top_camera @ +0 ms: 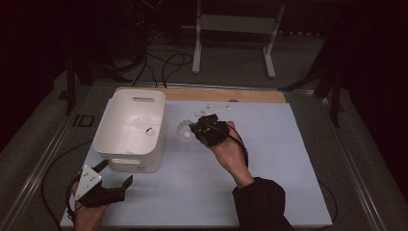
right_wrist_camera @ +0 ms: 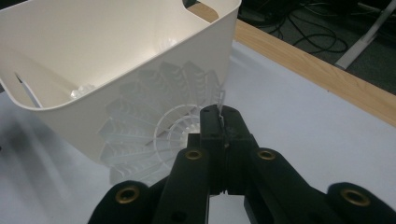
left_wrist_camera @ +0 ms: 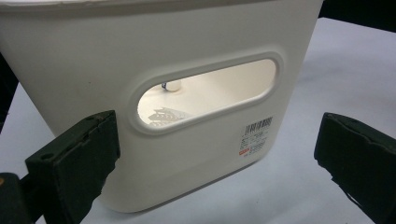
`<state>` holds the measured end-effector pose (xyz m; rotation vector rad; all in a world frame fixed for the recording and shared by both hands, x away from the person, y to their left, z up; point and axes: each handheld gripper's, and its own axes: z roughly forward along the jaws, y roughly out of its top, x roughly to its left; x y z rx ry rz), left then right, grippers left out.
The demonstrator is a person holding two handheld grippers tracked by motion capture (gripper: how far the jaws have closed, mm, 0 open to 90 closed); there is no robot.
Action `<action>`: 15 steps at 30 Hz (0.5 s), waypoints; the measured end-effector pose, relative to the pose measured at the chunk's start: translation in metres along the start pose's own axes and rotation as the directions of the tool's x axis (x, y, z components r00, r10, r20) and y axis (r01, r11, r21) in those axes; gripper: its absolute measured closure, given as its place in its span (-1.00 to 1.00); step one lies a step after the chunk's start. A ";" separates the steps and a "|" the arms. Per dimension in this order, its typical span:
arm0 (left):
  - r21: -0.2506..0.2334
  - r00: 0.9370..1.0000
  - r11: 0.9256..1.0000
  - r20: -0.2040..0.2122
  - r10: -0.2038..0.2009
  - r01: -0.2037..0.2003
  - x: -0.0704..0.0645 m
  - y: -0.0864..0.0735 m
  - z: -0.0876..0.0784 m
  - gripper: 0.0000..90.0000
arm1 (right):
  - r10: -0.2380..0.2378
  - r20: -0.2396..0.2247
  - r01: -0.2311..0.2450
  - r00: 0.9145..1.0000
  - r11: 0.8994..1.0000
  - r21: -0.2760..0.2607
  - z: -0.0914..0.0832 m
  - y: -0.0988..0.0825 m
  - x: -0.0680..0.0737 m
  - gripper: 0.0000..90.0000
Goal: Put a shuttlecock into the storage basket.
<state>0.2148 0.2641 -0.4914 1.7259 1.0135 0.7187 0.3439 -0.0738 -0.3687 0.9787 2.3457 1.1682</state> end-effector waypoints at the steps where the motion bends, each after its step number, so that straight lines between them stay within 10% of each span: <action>1: 0.000 1.000 1.000 -0.001 0.000 0.000 0.000 0.000 0.000 -0.98 | 0.000 0.002 0.000 1.000 1.000 0.000 0.000 0.000 0.000 0.98; 15: 0.000 1.000 1.000 -0.001 0.001 -0.001 0.000 0.000 0.000 -0.98 | -0.002 0.002 0.002 1.000 1.000 -0.006 0.000 0.008 -0.003 0.98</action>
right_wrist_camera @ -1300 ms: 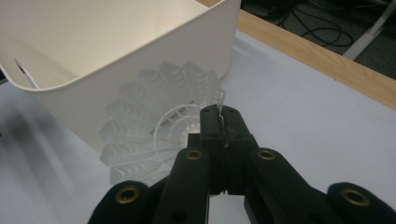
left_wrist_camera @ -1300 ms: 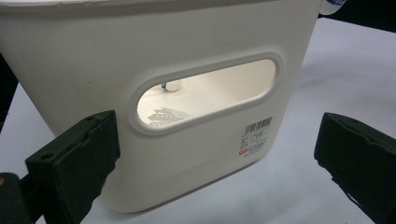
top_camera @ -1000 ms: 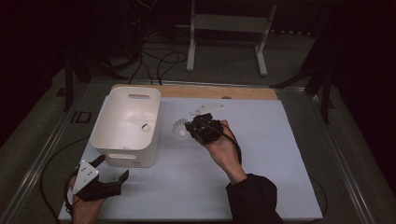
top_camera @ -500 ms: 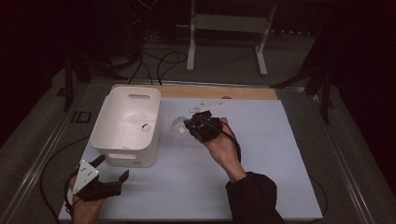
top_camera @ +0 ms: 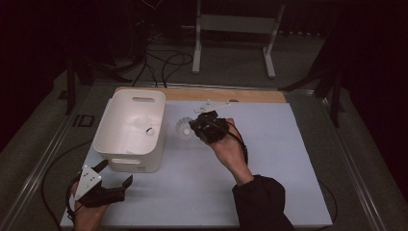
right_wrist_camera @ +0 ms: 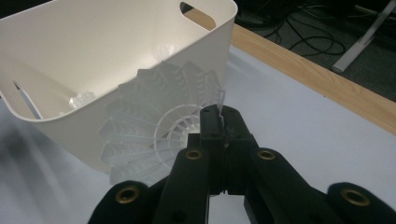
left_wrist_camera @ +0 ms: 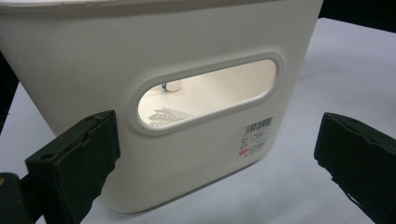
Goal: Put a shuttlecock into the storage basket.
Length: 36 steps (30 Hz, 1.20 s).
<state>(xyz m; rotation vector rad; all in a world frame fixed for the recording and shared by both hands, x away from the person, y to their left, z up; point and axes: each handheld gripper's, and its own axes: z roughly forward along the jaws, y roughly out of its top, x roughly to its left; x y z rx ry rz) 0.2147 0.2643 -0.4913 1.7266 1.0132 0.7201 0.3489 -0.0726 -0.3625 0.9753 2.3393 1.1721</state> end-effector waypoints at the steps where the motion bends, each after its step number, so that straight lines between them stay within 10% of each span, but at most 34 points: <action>1: 0.000 1.000 1.000 0.000 0.000 0.000 0.000 0.000 0.000 -0.98 | 0.006 0.003 -0.006 1.000 1.000 -0.002 0.000 0.001 0.000 0.98; 36: -0.002 1.000 1.000 0.000 -0.002 0.002 0.000 0.000 0.000 -0.98 | 0.041 -0.008 -0.041 0.999 0.999 -0.021 0.006 0.015 -0.009 0.98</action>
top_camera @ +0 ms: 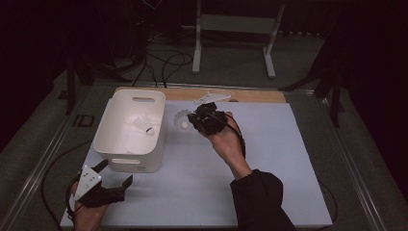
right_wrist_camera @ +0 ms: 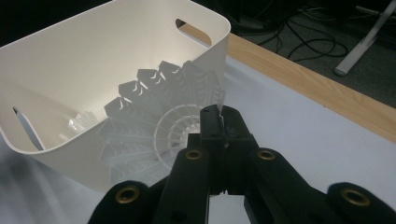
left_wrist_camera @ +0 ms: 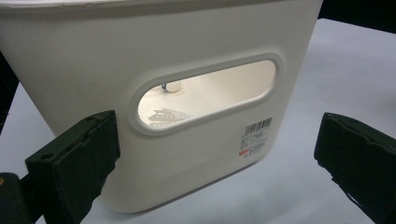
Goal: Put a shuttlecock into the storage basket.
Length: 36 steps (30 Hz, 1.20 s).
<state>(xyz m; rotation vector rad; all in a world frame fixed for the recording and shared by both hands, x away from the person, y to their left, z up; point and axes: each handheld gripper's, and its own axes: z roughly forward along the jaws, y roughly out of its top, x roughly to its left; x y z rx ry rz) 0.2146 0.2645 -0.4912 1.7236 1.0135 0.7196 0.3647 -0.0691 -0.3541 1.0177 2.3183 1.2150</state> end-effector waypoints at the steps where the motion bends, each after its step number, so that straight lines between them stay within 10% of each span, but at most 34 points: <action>1: 0.000 1.000 1.000 0.000 0.000 0.000 0.000 0.000 0.000 -0.98 | 0.003 -0.002 -0.003 1.000 1.000 0.001 0.000 0.000 0.000 0.98; 36: -0.002 1.000 1.000 -0.002 -0.002 0.002 0.000 0.000 0.000 -0.98 | 0.010 -0.006 -0.010 1.000 1.000 -0.018 0.007 0.012 0.000 0.98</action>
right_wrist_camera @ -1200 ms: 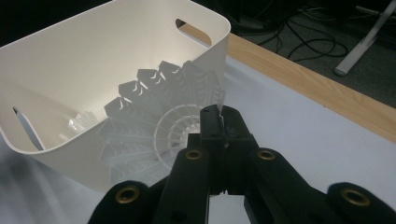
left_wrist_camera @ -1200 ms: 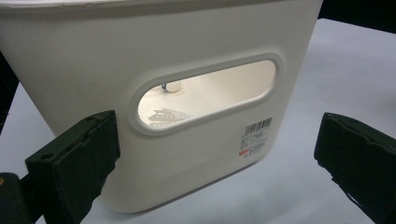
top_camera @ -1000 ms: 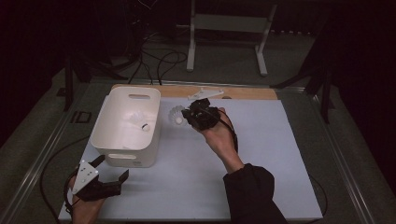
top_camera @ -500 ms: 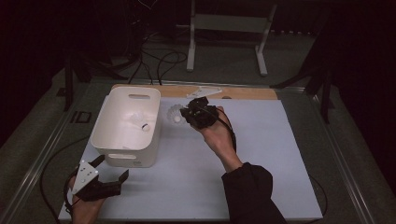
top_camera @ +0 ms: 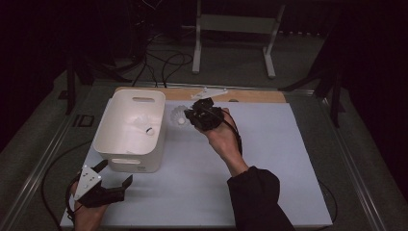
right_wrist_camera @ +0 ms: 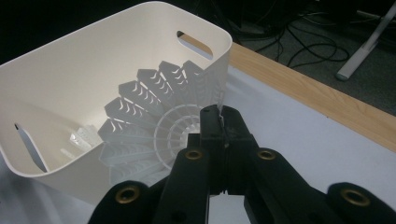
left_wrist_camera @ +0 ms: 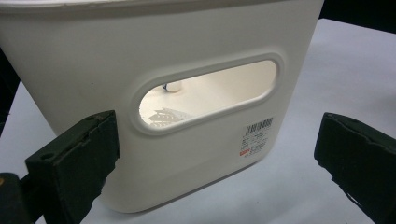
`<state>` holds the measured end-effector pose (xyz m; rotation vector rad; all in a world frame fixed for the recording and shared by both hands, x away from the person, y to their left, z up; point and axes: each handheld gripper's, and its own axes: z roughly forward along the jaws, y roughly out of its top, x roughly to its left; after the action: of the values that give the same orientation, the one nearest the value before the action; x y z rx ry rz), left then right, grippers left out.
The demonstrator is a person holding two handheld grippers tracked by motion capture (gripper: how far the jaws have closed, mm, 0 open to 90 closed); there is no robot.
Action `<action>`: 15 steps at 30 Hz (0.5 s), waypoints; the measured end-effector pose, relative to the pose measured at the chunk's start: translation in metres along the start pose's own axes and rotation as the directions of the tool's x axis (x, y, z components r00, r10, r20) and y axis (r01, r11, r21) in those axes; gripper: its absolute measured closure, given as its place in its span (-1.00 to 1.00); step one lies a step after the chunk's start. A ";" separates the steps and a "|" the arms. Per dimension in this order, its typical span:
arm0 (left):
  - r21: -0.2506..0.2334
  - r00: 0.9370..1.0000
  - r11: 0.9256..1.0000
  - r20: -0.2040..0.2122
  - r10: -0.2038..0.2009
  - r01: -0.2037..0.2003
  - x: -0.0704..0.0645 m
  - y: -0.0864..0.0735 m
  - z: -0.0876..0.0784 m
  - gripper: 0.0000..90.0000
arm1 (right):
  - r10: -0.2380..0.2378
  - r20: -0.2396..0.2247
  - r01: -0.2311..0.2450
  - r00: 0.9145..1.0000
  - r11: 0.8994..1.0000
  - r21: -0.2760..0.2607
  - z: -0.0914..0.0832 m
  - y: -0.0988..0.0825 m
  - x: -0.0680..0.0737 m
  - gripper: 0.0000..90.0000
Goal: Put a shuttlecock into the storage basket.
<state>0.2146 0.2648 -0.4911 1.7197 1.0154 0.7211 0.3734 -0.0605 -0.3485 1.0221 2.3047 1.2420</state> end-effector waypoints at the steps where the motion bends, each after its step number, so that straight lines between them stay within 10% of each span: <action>1: -0.001 1.000 1.000 0.000 0.000 0.000 0.000 0.000 0.000 -0.98 | 0.004 -0.001 -0.004 1.000 1.000 -0.004 0.001 0.001 0.000 0.98; 15: 0.004 1.000 1.000 0.000 0.001 -0.001 0.000 0.000 0.000 -0.98 | 0.013 -0.023 -0.013 1.000 1.000 -0.015 0.003 0.007 -0.001 0.98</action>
<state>0.2147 0.2647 -0.4911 1.7240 1.0168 0.7195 0.3785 -0.0570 -0.3447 1.0248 2.3060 1.2810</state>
